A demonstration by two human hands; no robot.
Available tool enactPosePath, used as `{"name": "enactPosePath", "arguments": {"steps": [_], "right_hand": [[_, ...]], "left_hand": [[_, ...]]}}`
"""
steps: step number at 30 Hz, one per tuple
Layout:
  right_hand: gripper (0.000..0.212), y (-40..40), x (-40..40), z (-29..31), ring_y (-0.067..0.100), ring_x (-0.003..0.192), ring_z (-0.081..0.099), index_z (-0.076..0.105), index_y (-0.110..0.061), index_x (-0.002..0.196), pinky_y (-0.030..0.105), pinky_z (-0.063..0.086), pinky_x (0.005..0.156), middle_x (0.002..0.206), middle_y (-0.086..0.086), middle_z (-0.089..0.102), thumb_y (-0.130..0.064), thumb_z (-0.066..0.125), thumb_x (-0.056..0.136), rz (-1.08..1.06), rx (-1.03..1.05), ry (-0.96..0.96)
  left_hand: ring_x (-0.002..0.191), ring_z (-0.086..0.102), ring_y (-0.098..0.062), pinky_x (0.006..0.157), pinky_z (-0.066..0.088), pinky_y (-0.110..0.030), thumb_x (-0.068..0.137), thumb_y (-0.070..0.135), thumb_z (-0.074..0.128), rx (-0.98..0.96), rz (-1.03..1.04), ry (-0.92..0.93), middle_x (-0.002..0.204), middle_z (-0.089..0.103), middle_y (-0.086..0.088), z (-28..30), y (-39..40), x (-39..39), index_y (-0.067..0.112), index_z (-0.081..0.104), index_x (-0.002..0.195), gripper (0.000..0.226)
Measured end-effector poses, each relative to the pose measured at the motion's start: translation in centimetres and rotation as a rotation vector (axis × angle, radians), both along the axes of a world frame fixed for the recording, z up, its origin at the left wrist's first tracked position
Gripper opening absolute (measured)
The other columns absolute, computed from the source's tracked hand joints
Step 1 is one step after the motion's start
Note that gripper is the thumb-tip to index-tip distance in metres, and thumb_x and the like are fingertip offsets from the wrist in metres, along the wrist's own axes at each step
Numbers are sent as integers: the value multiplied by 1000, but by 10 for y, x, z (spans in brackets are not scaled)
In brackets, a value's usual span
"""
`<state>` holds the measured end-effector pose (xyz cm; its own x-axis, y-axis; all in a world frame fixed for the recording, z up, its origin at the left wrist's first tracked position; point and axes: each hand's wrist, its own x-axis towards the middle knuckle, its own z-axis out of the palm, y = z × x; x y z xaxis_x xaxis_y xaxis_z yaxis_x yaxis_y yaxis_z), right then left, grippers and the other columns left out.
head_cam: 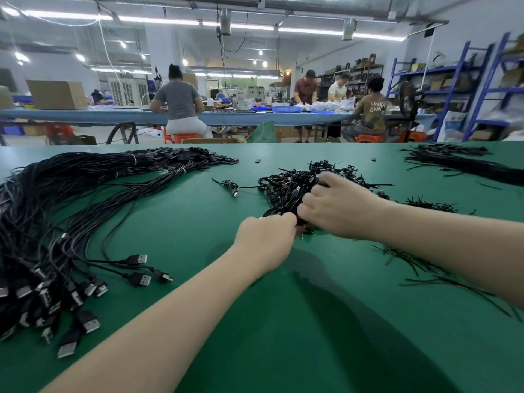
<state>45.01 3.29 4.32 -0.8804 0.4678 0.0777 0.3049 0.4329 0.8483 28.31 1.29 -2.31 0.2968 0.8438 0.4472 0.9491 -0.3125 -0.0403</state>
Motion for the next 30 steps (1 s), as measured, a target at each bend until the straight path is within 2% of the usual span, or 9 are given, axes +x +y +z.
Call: {"name": "enactPosePath", "arguments": {"steps": [2,4,7,9,14,20,24,27,30], "right_hand": [[37,6,7,17,24,108,55,42,-19,131,45,29,106,119,2,55,-22,34,95,-85,60,73],[48,12,20,36,23,109,56,38,-24,135,44,37,102,123,1,54,-39,50,92,-258,52,313],[34,21,47,47,16,88,58,57,-25,106,33,51,78,103,-3,63,-51,63,85,-597,-364,615],[25,27,65,37,12,85,57,62,-26,93,28,49,79,93,-9,63,-44,73,79,-750,-649,636],[20,34,87,7,-1,79,56,67,-34,85,20,43,78,89,-16,65,-49,75,75,-896,-846,615],[13,43,93,-6,-2,81,56,68,-31,85,16,40,70,90,-16,65,-43,73,80,-875,-978,733],[10,42,90,-7,1,85,54,60,-39,82,20,36,80,90,-19,59,-48,63,86,-792,-890,577],[10,42,87,-10,7,82,59,62,-31,81,15,39,69,86,-15,63,-38,63,88,-533,-855,867],[4,43,80,-15,11,75,63,67,-27,84,16,42,61,79,-11,66,-25,69,86,-324,-687,1155]], "left_hand": [[89,63,-32,63,29,-32,103,34,28,78,35,-44,100,65,-3,-7,-3,-8,19,43,95,22],[84,60,-33,63,32,-33,104,35,26,9,75,-178,95,62,-3,-14,-4,-17,19,41,92,25],[68,48,-28,58,31,-34,103,41,24,-89,95,-384,73,47,4,-16,0,-21,21,28,73,36],[62,43,-23,54,27,-34,103,41,25,-113,67,-421,68,42,5,-15,1,-20,23,23,69,39],[63,42,-21,58,28,-36,103,39,26,-206,4,-596,66,43,2,-12,5,-22,20,27,69,39],[66,39,-21,67,33,-36,103,36,28,-323,-28,-784,68,43,1,-12,8,-23,14,33,74,36],[67,37,-19,68,32,-34,102,34,29,-381,-68,-875,78,47,-3,-9,10,-26,11,42,82,33],[63,35,-15,63,31,-31,103,34,29,-400,-92,-910,77,46,-2,-7,13,-31,13,42,81,33],[59,36,-12,59,32,-28,103,34,30,-401,-95,-940,73,47,5,-7,15,-33,18,44,77,33]]}}
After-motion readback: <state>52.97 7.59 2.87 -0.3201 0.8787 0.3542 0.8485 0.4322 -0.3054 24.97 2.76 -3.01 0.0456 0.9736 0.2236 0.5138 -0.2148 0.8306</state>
